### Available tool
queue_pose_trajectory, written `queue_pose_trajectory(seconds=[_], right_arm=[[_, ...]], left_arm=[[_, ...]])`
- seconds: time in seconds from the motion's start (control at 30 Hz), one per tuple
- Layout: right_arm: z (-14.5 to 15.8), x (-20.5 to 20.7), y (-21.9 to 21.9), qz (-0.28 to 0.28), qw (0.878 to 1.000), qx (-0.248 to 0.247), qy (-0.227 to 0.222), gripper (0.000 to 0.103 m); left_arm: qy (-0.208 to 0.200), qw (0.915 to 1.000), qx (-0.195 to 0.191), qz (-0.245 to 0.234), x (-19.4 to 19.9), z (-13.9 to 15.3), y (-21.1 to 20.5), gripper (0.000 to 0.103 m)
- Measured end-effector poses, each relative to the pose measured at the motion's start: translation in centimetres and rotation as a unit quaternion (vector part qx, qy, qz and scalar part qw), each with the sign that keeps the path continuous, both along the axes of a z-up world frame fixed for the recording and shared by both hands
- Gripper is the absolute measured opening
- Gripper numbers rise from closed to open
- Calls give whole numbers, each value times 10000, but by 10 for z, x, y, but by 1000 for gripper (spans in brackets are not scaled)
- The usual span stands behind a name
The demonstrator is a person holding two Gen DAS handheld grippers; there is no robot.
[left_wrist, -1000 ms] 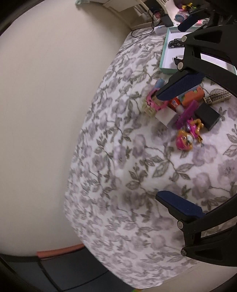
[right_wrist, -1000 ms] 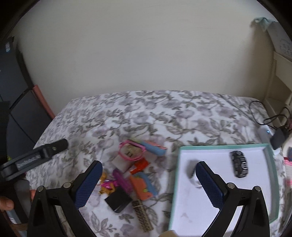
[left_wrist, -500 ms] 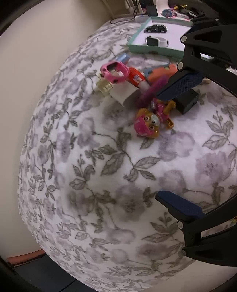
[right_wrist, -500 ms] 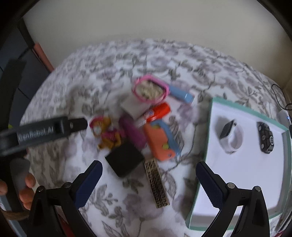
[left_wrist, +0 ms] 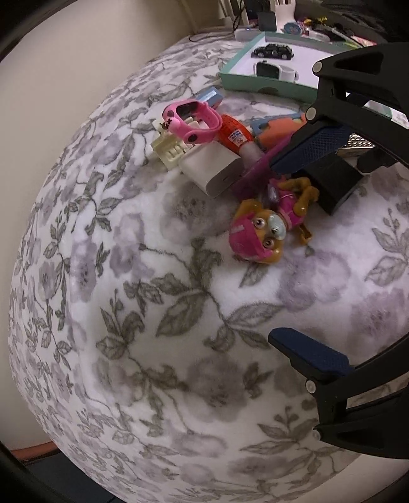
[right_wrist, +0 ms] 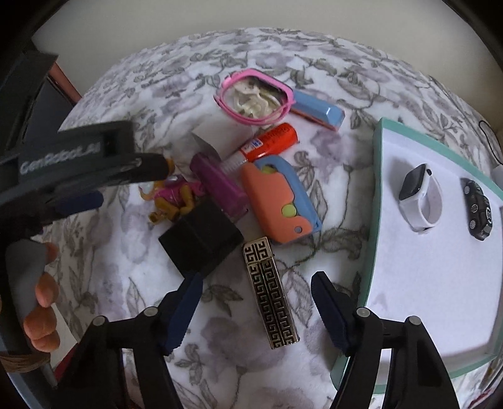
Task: Organize rigid objects
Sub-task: 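Grasp the pink-helmet puppy figure with the left tool while the right tool grasps the gold bar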
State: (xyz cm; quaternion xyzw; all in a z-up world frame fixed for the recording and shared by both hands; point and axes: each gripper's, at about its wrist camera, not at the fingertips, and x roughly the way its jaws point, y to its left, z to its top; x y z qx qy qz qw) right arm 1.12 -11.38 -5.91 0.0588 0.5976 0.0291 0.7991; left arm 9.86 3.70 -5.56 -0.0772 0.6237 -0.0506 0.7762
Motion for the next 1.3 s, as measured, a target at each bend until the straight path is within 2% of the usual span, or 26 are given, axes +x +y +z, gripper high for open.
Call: queue_pose_trajectory(seconds=[0.1, 0.17, 0.47, 0.5, 0.57, 0.6, 0.77, 0.9, 1.03, 1.3], right_arm=[[-5, 1, 0, 28, 10000, -3, 54, 70], [-9, 2, 0, 34, 9999, -48, 98, 69], [-27, 6, 5, 94, 9995, -242, 170, 60], [-28, 6, 6, 107, 9993, -311, 161, 58], [-29, 8, 8, 97, 9989, -438, 145, 48], [-29, 8, 8, 68, 9988, -457, 138, 45], [-27, 7, 4, -7, 9993, -354, 104, 25], [-26, 8, 4, -9, 9995, -303, 97, 24], [-8, 7, -6, -59, 9998, -184, 5, 22], [21, 3, -14, -163, 9995, -61, -266, 22]], left_arm=[[60, 9999, 115, -112, 7, -10, -11, 95], [115, 9997, 138, -180, 11, -15, -17, 87], [168, 9996, -29, -207, 22, -29, -28, 80], [169, 9996, -57, -209, 21, -29, -28, 78], [185, 9994, -207, -198, 19, -30, -26, 65], [184, 9993, -261, -191, 19, -29, -26, 63], [217, 9991, -346, -130, 18, -27, -21, 62], [260, 9990, -349, -95, 16, -26, -16, 62], [262, 9992, -298, -27, 14, -20, -11, 62], [-19, 9994, -359, -9, 5, 12, -2, 62]])
